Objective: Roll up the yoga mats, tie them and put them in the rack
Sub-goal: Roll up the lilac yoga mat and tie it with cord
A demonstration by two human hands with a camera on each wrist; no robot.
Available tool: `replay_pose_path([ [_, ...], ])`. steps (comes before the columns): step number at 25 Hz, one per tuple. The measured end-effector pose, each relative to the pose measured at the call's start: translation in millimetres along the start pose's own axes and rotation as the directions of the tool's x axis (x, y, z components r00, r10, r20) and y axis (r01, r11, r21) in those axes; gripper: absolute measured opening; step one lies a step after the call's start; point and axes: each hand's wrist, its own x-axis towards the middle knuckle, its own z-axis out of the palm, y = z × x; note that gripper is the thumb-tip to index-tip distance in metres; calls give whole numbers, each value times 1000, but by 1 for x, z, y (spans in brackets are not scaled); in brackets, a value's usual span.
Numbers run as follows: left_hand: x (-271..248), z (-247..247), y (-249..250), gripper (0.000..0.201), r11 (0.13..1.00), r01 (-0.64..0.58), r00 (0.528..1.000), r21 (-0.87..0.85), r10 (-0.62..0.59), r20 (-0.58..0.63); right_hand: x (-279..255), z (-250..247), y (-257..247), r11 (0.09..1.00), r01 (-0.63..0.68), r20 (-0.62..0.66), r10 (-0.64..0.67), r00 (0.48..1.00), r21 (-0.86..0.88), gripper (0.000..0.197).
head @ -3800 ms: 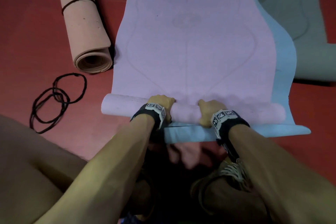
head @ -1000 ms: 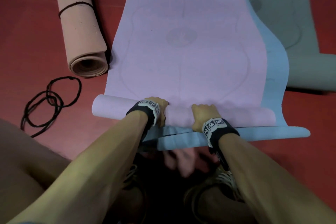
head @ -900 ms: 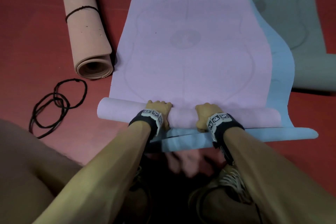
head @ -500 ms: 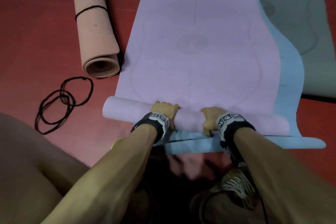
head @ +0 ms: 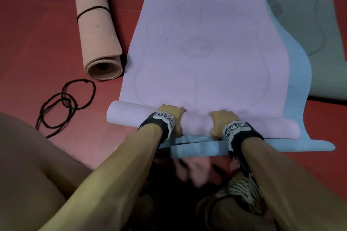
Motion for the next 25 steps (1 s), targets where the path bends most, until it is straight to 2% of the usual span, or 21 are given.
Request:
replay_pose_path([
  [2,-8,8,-3,90,1000,-19,991,16,21,-133,6,-13,1,998,-22,88,17,996,59,56],
  [4,-16,17,-1,87,997,-4,978,76,20,-207,10,-23,4,994,-42,155,26,988,100,50],
  [8,-16,15,-3,86,989,57,985,138,-33,-167,18,-17,8,993,-4,196,-19,981,116,65],
  [10,-8,4,0,86,988,20,997,151,-8,-83,16,-7,10,991,11,145,-31,989,136,79],
  [12,-1,-8,5,82,971,74,997,229,-79,13,7,3,12,992,27,20,-29,999,121,88],
  [13,3,-11,9,76,956,101,993,274,-115,37,2,8,13,996,48,-66,-44,997,74,86],
  [15,9,-15,21,59,916,79,987,394,-127,97,-9,19,14,996,76,-190,-83,978,-40,79],
  [17,7,-13,37,52,892,93,971,442,-179,158,-14,26,12,997,56,-204,-67,977,-61,75],
  [19,14,-2,35,63,917,79,973,391,-157,172,-11,24,10,999,32,-167,-37,985,-34,70],
  [21,7,-1,22,77,956,126,976,263,-167,141,-5,13,7,1000,13,-106,-15,994,-14,68],
  [23,4,6,6,96,987,98,994,130,-104,41,-3,-1,5,1000,-11,5,11,1000,6,72],
  [25,-6,13,-6,97,995,37,995,94,-28,-99,1,-11,6,998,-31,75,27,997,48,66],
])
